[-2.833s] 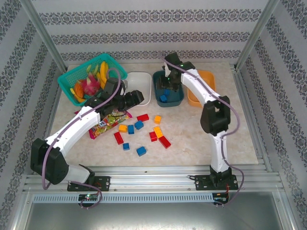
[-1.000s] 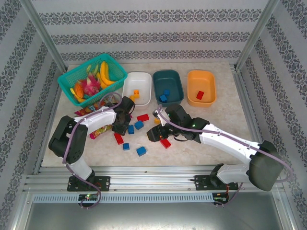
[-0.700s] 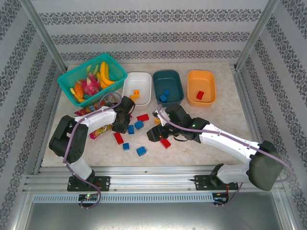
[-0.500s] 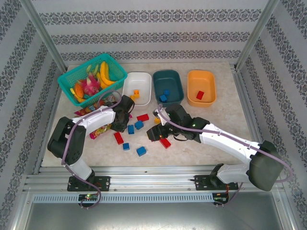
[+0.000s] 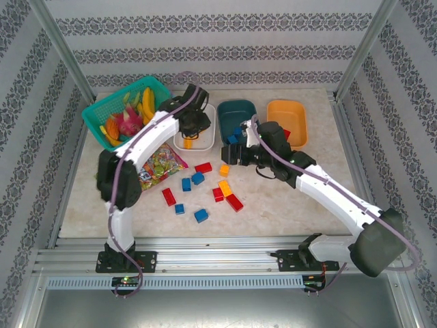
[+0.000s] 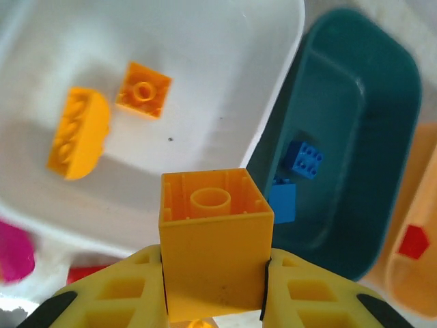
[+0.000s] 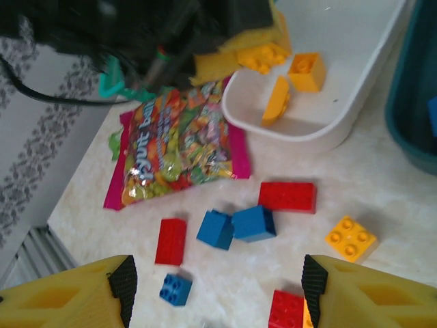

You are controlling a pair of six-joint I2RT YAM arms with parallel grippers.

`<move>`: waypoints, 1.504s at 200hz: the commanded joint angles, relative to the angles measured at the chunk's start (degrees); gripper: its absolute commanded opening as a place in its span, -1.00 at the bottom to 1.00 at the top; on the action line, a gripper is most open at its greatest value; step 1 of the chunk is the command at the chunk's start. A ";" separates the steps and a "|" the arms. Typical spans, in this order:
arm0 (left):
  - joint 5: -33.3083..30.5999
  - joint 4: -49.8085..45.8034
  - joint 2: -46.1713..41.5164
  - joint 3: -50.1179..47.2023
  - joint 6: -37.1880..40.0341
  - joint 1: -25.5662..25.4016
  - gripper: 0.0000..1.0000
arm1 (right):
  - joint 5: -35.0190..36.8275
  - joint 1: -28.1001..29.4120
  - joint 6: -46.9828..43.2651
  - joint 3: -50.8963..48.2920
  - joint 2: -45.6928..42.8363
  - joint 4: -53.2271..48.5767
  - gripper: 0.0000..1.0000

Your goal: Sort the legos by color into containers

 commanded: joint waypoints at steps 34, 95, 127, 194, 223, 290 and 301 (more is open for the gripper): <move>3.74 -8.97 14.76 12.90 16.07 1.27 -0.52 | -3.80 -3.33 5.72 4.70 3.68 1.78 0.34; 2.24 -11.01 19.22 12.05 17.15 2.39 -0.50 | -3.84 -3.33 6.92 3.16 3.43 1.86 0.34; 0.58 -12.52 19.28 12.37 17.40 2.49 -0.27 | -3.98 -3.25 6.75 2.78 3.62 1.52 0.35; -1.88 -14.50 13.59 12.74 16.73 2.27 0.15 | -0.36 -1.08 1.93 4.85 4.13 -4.22 0.36; -3.53 -15.12 7.84 11.66 16.23 2.44 0.17 | 3.90 3.19 -2.66 5.45 4.53 -7.15 0.36; -8.53 -10.99 -31.52 -24.14 9.71 4.41 0.24 | 5.61 22.59 -6.41 14.33 18.88 -9.98 0.34; -8.88 -11.73 -39.33 -30.79 8.11 4.42 0.24 | 5.61 25.06 -5.45 17.32 23.04 -11.26 0.33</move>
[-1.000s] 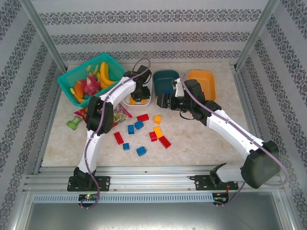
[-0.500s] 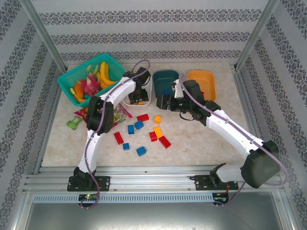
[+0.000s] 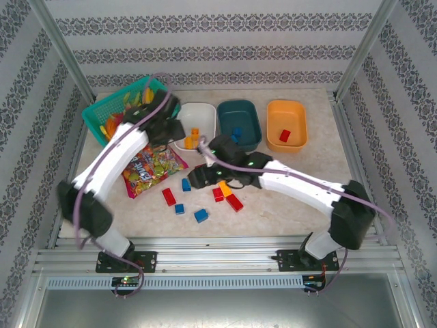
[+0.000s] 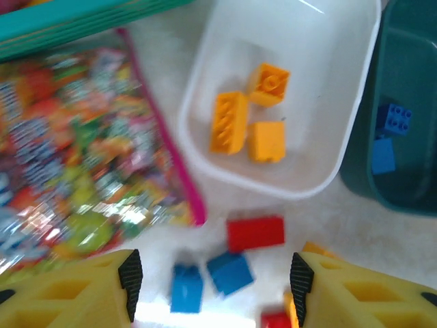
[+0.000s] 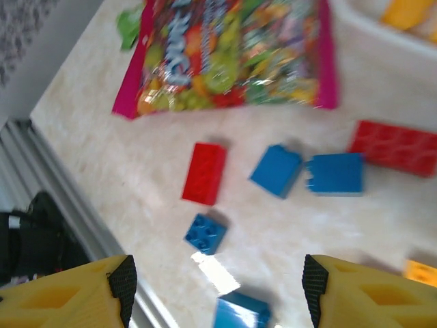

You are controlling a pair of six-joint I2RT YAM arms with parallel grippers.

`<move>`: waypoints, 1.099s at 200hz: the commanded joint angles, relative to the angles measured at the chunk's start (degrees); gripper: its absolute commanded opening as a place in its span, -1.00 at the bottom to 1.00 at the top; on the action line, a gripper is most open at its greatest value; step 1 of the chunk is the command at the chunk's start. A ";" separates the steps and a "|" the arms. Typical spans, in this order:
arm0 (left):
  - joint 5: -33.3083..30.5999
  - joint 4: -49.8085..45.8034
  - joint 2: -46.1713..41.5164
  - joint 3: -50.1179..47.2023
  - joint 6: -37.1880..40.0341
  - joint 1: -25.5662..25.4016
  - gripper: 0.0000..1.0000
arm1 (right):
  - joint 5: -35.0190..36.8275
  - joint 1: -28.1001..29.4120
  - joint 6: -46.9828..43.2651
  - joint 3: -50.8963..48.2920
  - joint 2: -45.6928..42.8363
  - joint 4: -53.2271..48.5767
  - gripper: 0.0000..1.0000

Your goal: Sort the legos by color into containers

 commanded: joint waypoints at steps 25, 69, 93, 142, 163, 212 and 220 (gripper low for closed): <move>-4.56 -4.71 -29.36 -25.76 -7.76 0.50 0.24 | 2.33 8.42 3.82 11.92 15.29 -6.06 0.34; 1.31 -9.05 -52.10 -37.69 -9.89 0.47 0.24 | 8.41 10.38 10.68 24.53 29.11 -12.78 0.43; 2.52 -10.92 -55.78 -38.07 -10.99 0.44 0.24 | 11.21 10.45 12.14 31.21 35.45 -17.99 0.46; 2.61 -11.13 -57.82 -36.65 -10.75 0.44 0.22 | 12.92 10.29 11.67 41.68 45.33 -23.88 0.31; 3.44 -10.98 -57.86 -36.25 -10.49 0.40 0.21 | 13.35 10.04 11.66 44.05 47.18 -24.36 0.03; 11.97 -1.59 -56.32 -39.95 -8.24 0.44 0.22 | 15.36 9.44 10.66 44.93 42.49 -24.72 -0.40; 14.51 1.56 -55.47 -40.76 -8.04 0.37 0.22 | 15.99 8.86 10.73 44.04 40.12 -24.54 -0.41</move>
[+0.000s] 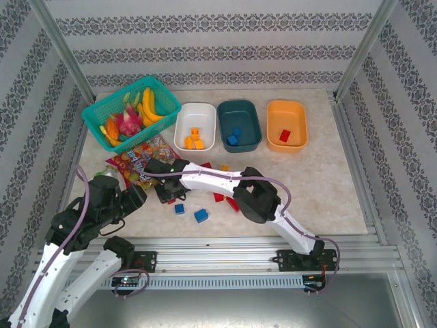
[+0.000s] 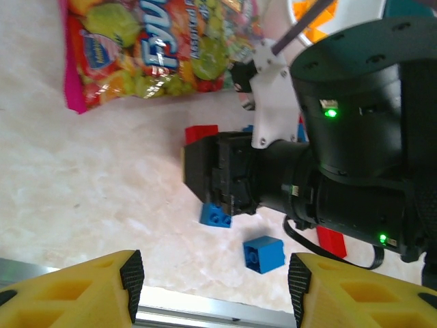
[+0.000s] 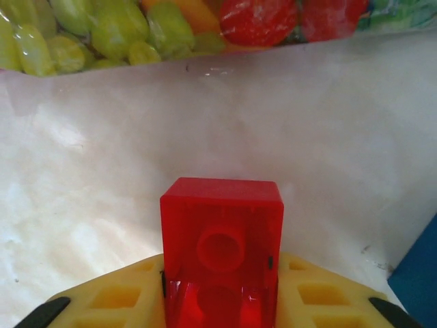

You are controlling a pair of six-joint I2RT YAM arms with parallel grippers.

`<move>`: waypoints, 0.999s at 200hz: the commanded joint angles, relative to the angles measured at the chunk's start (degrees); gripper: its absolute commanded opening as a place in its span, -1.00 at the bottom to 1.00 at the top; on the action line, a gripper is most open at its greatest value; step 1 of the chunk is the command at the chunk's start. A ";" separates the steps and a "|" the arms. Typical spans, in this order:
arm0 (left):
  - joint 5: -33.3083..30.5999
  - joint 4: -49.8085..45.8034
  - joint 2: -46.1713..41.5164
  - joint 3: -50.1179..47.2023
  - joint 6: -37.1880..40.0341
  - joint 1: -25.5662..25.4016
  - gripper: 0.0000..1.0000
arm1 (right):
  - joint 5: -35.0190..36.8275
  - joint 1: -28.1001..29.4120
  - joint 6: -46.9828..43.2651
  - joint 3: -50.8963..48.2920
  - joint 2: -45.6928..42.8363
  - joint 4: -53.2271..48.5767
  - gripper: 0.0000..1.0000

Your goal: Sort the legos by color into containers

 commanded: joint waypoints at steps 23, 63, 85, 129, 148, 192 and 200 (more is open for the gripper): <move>14.28 18.43 6.92 -2.79 2.40 0.16 0.22 | 4.94 -4.61 -0.54 -4.03 -14.32 -1.14 -0.42; 24.59 35.62 22.69 1.38 4.32 -0.60 0.22 | 6.20 -16.69 -3.56 -15.30 -28.91 -0.90 -0.43; 26.78 40.76 32.56 6.61 5.41 -2.20 0.23 | 5.99 -25.64 -6.33 -20.30 -34.21 -1.08 -0.43; 28.38 47.89 50.24 17.67 5.11 -5.92 0.22 | 6.37 -42.89 -11.48 -22.92 -34.77 -2.07 -0.42; 28.38 48.08 57.27 23.32 5.79 -7.77 0.21 | 5.38 -49.28 -11.93 -22.27 -31.37 -1.91 -0.42; 28.82 50.11 67.47 30.18 4.06 -9.41 0.19 | 5.72 -56.97 -12.37 -16.08 -22.47 -4.26 -0.44; 28.87 49.59 68.65 31.58 4.34 -9.60 0.19 | 6.60 -57.80 -11.96 -14.85 -21.03 -5.55 -0.43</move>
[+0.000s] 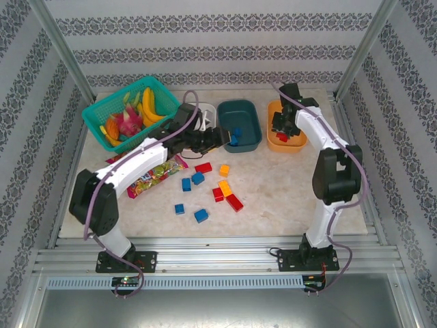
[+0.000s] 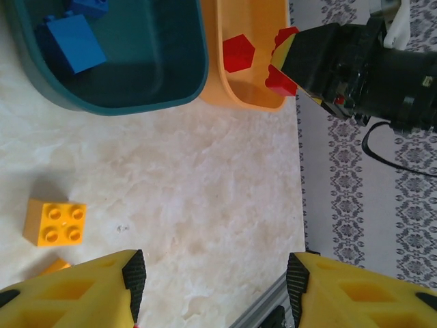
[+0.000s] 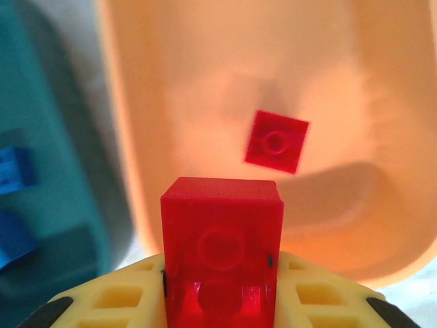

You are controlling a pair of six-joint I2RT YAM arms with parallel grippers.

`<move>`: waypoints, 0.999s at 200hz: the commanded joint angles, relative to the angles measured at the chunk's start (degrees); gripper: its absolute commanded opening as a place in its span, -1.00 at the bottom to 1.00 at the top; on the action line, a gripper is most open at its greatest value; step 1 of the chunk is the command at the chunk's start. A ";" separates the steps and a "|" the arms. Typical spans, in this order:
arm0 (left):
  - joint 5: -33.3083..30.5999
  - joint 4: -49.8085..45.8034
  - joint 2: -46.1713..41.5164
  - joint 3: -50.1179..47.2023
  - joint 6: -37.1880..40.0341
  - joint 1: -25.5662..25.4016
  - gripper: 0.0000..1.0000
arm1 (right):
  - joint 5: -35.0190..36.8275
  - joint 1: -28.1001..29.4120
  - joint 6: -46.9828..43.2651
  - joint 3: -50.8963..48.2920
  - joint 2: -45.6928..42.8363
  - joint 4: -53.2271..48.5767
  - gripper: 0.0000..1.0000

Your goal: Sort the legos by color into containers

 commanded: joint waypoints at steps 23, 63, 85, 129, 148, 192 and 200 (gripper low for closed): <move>1.42 1.11 5.16 6.99 0.61 -1.36 0.19 | 4.56 -3.42 -0.06 5.44 5.57 -5.04 -0.43; 1.48 0.42 6.26 7.96 0.63 -1.56 0.18 | 5.73 -5.08 0.61 8.19 9.84 -6.68 -0.43; 1.28 -0.53 6.22 7.81 1.14 -1.52 0.18 | 6.96 -5.15 2.30 8.44 11.08 -7.54 -0.42; 1.62 -1.57 6.08 7.91 1.85 -1.59 0.18 | 4.19 -5.42 4.54 8.38 13.22 -6.52 -0.31; 2.04 -2.27 6.08 8.29 2.37 -1.53 0.18 | 3.31 -5.43 4.91 9.06 13.28 -6.22 -0.07; 2.22 -5.42 6.01 8.50 3.87 -1.49 0.18 | 2.92 -4.91 4.59 11.33 10.79 -7.31 0.09; 1.46 -6.93 5.83 8.62 4.21 -1.46 0.18 | 2.92 -4.43 4.45 11.62 9.40 -7.40 0.09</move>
